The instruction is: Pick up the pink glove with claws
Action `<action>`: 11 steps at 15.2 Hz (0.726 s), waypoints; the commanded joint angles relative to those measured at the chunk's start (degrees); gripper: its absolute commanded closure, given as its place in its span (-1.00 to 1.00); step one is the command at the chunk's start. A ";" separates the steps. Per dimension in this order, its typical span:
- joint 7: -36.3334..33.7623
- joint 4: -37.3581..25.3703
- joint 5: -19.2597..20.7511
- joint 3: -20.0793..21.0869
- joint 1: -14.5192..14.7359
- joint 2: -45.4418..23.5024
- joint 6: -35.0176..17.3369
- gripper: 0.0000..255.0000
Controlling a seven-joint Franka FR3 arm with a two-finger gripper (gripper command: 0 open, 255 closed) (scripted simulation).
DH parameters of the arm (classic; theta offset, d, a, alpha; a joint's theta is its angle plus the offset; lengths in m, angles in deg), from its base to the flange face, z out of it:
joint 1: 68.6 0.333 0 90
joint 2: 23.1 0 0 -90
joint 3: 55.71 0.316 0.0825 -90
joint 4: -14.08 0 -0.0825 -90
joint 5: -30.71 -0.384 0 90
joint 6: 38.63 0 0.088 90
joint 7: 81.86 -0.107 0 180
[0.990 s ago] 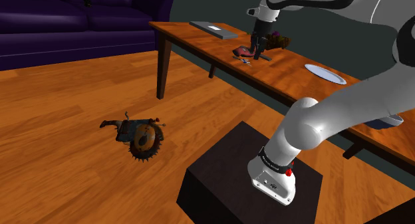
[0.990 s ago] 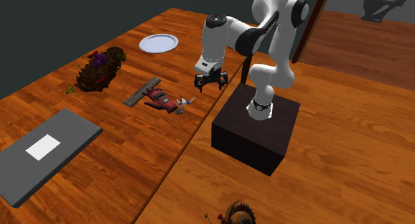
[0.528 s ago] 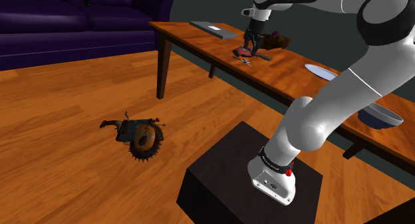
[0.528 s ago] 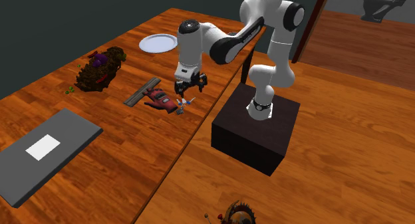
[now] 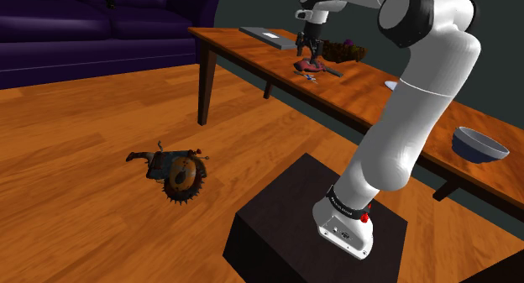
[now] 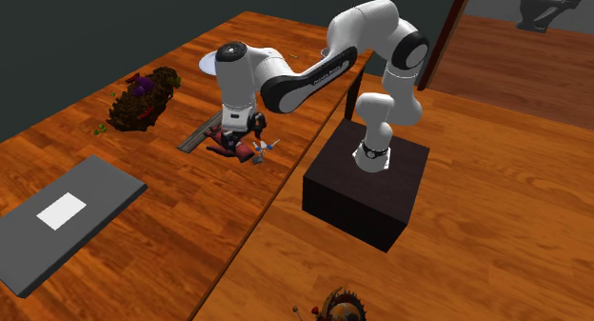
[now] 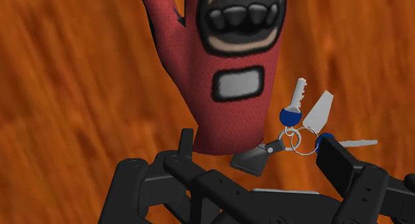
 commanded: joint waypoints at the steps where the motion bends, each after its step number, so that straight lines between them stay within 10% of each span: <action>1: 3.30 -2.09 -2.25 0.11 -0.96 -3.07 -0.28 -1.00; 9: 3.08 2.45 -2.60 0.37 -1.04 -3.61 -5.20 -1.00; 10: 3.02 2.50 -2.54 0.37 -0.99 -3.53 -5.18 1.00; 11: 3.06 2.42 -2.58 0.38 -1.02 -3.59 -5.15 1.00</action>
